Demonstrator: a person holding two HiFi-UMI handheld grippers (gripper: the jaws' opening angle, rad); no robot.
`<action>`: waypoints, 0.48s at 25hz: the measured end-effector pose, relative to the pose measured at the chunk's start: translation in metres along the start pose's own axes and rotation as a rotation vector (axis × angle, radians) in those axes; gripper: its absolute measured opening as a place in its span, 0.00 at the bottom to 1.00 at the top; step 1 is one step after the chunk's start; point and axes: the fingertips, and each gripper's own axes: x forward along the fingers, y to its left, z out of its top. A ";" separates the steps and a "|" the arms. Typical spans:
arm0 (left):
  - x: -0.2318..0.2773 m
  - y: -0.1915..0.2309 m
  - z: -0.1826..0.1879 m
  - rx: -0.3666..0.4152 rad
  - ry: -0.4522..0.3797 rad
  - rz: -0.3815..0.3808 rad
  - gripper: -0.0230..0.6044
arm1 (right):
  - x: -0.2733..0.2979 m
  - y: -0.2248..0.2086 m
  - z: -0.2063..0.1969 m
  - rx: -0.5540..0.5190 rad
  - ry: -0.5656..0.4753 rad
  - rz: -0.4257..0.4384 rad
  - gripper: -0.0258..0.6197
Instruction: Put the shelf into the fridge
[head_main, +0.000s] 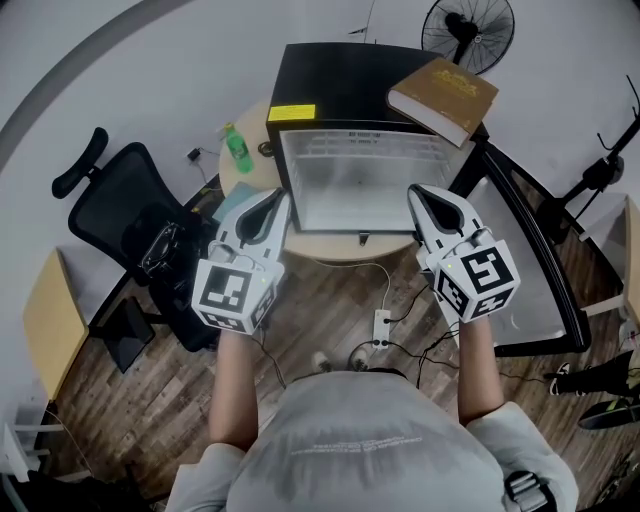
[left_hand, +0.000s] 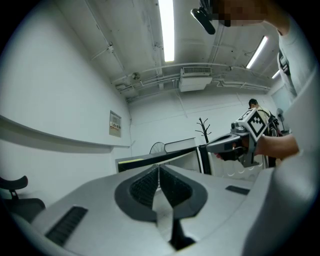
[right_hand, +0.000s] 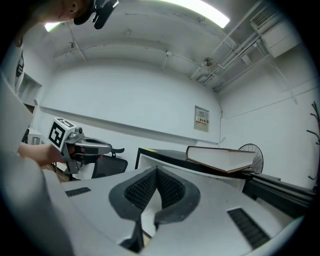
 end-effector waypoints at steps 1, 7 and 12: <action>0.001 0.000 -0.002 -0.002 0.004 0.000 0.07 | 0.001 -0.001 -0.001 0.004 0.002 0.000 0.06; 0.008 -0.001 -0.008 0.000 0.030 -0.009 0.07 | 0.007 -0.007 -0.008 0.026 0.014 0.007 0.06; 0.015 0.001 -0.013 0.003 0.046 -0.016 0.07 | 0.012 -0.011 -0.016 0.028 0.032 0.008 0.06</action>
